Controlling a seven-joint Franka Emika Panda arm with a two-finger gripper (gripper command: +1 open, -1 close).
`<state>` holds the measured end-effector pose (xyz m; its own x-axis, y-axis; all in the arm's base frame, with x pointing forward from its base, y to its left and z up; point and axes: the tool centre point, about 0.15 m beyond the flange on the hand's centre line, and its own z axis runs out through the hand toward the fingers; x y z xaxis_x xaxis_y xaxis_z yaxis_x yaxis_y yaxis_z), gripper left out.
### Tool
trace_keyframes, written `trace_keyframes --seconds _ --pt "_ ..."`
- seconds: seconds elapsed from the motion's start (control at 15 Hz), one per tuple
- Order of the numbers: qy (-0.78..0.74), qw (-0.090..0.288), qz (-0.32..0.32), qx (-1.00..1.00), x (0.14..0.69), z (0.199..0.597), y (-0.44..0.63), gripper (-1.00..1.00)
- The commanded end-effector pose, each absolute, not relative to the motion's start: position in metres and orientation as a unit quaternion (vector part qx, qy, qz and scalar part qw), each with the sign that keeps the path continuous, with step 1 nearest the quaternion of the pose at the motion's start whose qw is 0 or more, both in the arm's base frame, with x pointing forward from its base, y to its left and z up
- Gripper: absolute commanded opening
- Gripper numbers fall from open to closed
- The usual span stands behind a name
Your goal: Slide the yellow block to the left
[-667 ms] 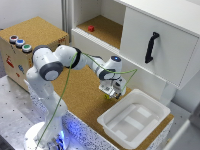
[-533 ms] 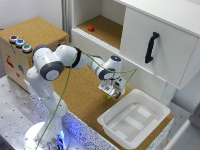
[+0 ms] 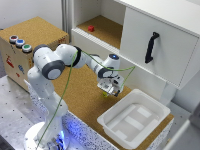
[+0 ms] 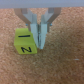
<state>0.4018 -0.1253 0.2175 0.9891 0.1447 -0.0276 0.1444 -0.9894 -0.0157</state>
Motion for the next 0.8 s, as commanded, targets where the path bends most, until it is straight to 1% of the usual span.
trace_keyframes --seconds 0.0,0.73 --pt "-0.089 0.027 0.016 -0.996 0.416 0.209 -0.100 -1.00" --pt "-0.096 0.043 0.027 -0.994 0.408 0.206 -0.054 -1.00"
